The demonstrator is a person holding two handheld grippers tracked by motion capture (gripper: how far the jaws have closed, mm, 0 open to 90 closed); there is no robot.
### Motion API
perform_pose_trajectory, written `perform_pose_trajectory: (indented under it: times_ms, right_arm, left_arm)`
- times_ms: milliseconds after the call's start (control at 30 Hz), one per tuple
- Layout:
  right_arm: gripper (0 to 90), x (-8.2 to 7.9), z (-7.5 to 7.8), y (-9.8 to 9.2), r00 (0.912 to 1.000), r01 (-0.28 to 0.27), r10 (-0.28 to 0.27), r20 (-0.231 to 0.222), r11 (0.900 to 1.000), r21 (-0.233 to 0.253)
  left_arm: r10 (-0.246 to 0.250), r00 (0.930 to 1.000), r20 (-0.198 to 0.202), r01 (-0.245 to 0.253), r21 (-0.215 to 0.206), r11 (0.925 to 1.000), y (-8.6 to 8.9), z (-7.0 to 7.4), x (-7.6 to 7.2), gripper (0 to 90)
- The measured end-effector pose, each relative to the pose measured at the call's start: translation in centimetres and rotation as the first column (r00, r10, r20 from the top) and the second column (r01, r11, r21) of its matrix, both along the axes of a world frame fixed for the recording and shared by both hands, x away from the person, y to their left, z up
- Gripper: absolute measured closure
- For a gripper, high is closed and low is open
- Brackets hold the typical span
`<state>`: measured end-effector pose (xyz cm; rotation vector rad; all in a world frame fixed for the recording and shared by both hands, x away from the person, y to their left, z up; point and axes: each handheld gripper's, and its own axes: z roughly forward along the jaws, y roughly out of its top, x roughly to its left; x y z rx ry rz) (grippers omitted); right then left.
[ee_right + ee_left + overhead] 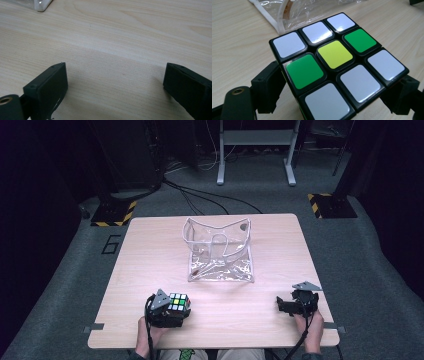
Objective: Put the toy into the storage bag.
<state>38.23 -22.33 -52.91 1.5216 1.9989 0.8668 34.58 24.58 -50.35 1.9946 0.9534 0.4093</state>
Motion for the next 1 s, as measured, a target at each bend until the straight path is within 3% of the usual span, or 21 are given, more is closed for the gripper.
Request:
perform_pose_trajectory:
  times_ms: [1000]
  right_arm:
    - [4.7, 0.0, 0.0, 0.0, 1.0000, 0.000, 0.000, 0.000, 1.000, 0.000]
  left_arm:
    - [-0.014, 0.9987, 0.049, 0.014, -0.002, 0.9999, -0.7, 2.7, 2.6, 16.4]
